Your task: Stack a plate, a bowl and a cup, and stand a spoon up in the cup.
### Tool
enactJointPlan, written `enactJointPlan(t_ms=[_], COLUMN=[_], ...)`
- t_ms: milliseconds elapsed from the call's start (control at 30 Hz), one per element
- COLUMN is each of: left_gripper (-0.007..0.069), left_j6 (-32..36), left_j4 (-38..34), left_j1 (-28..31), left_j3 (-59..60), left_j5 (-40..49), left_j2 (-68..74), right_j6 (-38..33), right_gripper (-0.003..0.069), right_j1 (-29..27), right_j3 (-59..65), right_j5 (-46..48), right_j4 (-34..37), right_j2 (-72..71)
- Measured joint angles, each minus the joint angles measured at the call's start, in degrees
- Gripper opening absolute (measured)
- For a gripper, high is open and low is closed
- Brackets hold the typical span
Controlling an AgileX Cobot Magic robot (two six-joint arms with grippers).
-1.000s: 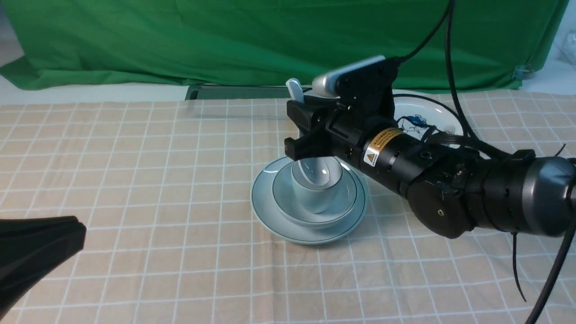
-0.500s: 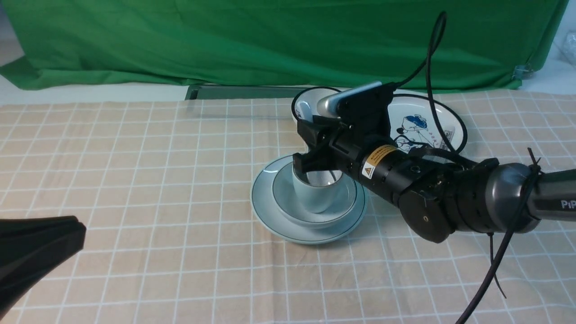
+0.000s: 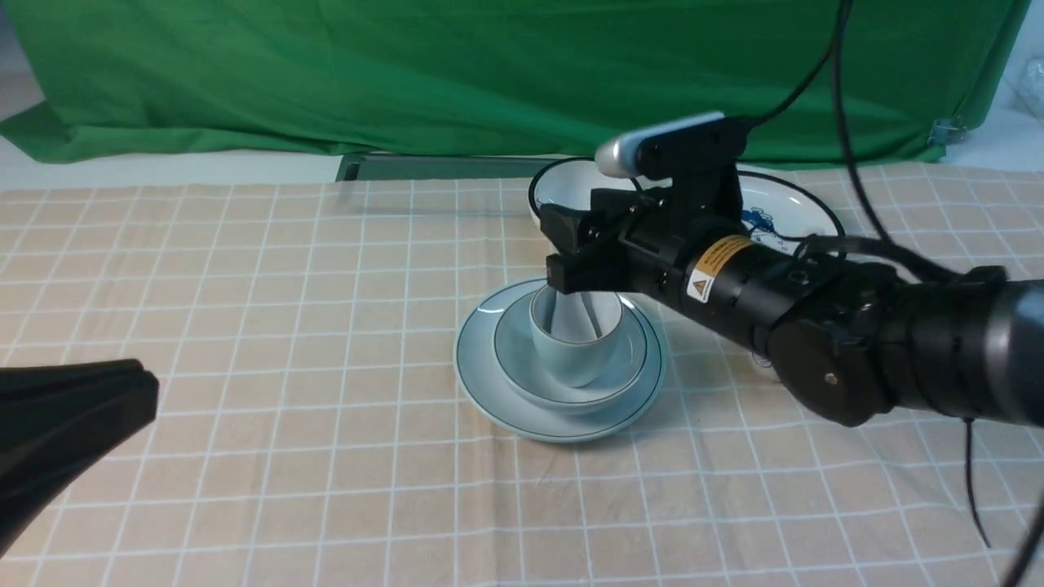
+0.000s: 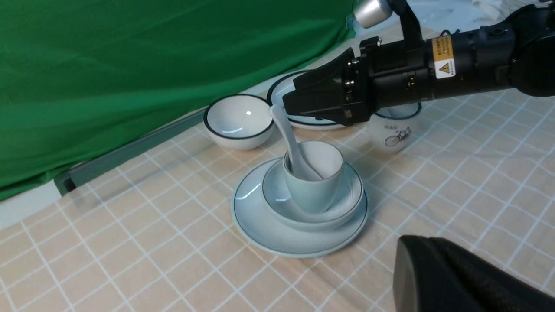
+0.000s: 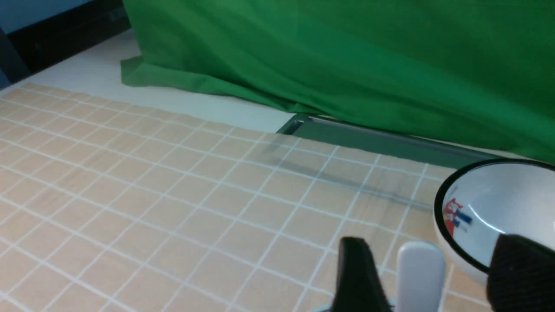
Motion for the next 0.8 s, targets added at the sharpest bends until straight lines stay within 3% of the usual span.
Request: enactJointPlan(t_ms=[100, 233, 400, 433, 533, 800], left_gripper=[0.0002, 0.0002, 0.0002, 0.0002, 0.0002, 0.0002], left_j6=[1.1, 2.4, 2.6, 2.6, 2.6, 2.8], left_j4=[-0.7, -4.6, -6.1, -6.1, -6.1, -6.1], left_j1=[0.0, 0.0, 0.0, 0.0, 0.0, 0.0], left_j3=[0.1, 5.3, 17.2, 17.2, 23.0, 29.9], left_j5=[-1.3, -8.2, -23.0, -23.6, -30.2, -30.8], left_j2=[-0.6, -7.1, -16.5, -16.7, -18.1, -18.1], right_j6=[0.1, -1.0, -1.8, -1.8, 0.7, 2.0], right_gripper=[0.0433, 0.0399, 0.0179, 0.0169, 0.0043, 0.0027], right_j1=[0.9, 3.8, 7.9, 7.9, 10.1, 10.5], right_j3=[0.3, 0.4, 3.2, 3.4, 6.7, 9.0], right_j5=[10.0, 39.1, 60.9, 61.4, 69.0, 74.2], right_j4=[-0.1, -0.1, -0.1, -0.1, 0.5, 0.9], right_j2=[-6.5, -22.3, -35.5, -35.9, -44.1, -54.2])
